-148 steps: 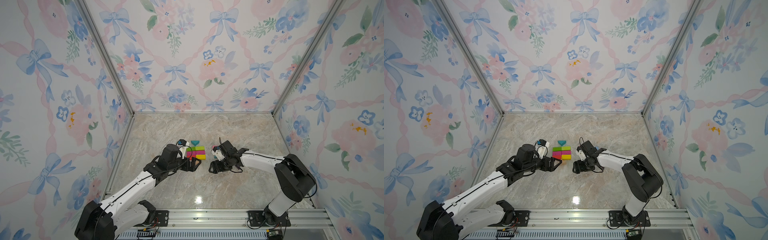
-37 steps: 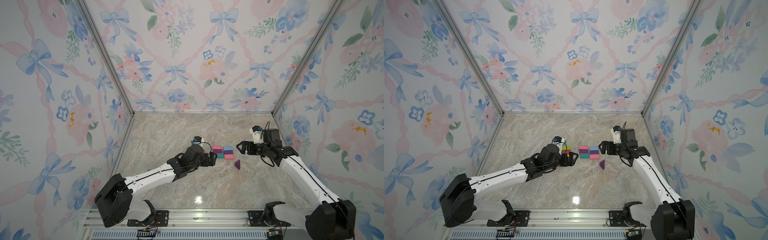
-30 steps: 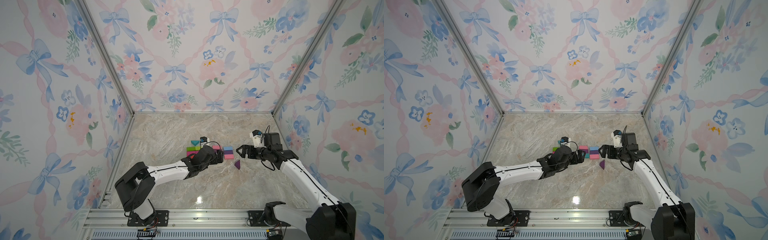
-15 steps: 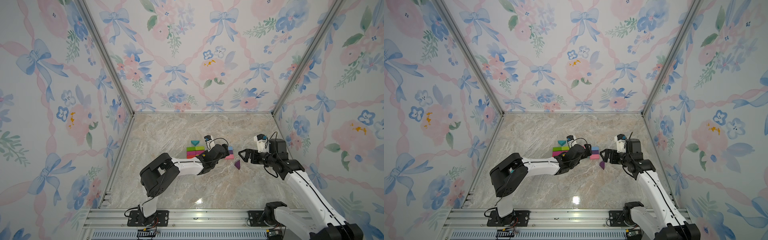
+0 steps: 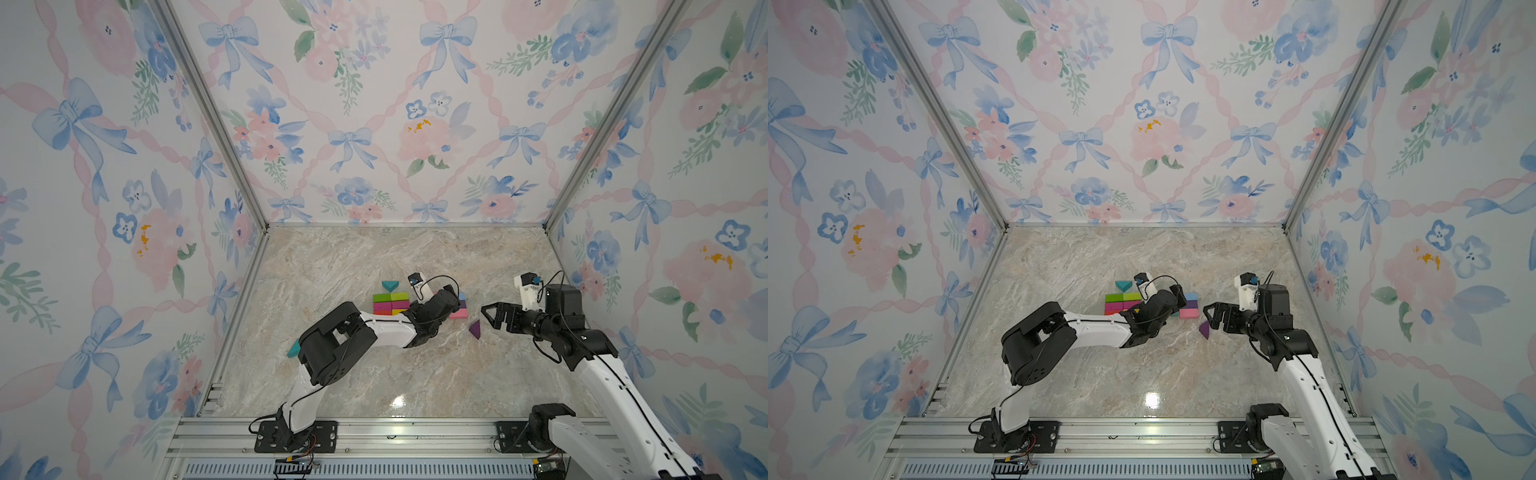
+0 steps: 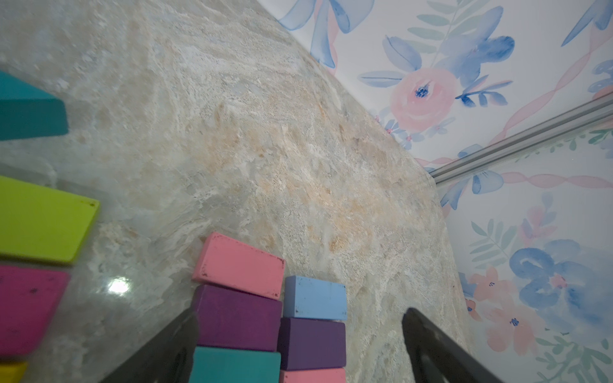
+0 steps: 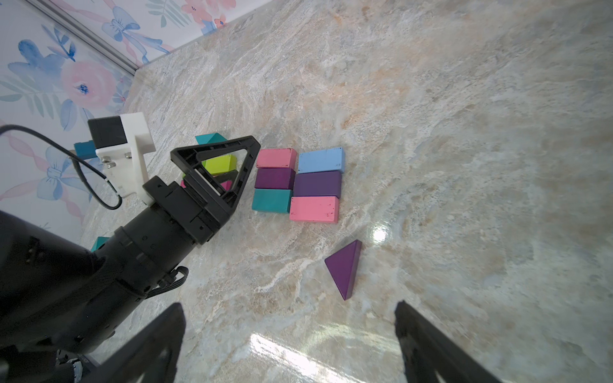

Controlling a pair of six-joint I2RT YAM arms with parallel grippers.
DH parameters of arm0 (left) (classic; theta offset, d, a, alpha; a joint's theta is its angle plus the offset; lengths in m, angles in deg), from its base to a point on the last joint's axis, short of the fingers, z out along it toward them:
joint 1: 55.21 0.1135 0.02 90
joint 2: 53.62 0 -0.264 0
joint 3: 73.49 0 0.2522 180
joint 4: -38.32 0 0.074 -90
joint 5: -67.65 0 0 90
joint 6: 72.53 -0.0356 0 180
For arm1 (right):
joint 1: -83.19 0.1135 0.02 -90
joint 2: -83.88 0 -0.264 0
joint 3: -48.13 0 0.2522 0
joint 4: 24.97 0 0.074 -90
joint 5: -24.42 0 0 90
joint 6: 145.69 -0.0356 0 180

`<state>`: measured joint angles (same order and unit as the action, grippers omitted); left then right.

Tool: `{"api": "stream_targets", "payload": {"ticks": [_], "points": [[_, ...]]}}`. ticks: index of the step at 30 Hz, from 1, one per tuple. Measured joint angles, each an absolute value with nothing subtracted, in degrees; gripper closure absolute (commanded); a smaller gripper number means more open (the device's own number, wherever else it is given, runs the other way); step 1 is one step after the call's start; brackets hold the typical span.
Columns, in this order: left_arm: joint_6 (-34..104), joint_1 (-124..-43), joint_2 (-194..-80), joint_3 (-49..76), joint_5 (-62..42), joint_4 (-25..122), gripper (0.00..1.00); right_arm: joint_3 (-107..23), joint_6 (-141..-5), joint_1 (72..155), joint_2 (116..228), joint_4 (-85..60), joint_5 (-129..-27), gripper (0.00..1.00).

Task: Assemble a piece of candy with building blocks
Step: Assemble the building block at the center of the board.

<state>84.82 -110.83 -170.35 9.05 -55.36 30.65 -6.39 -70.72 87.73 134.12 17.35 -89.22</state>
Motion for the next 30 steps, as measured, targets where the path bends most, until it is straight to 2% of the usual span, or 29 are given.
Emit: {"api": "stream_targets", "payload": {"ticks": [14,30], "points": [[82.2,-107.4,-175.6,12.5,-54.8,27.7,0.02,-6.4,-70.7,87.7,134.5,17.3,-90.9,0.01],[79.2,-107.2,-180.0,15.6,-53.4,25.5,0.02,-6.4,-70.7,87.7,134.5,17.3,-91.3,0.01]]}}
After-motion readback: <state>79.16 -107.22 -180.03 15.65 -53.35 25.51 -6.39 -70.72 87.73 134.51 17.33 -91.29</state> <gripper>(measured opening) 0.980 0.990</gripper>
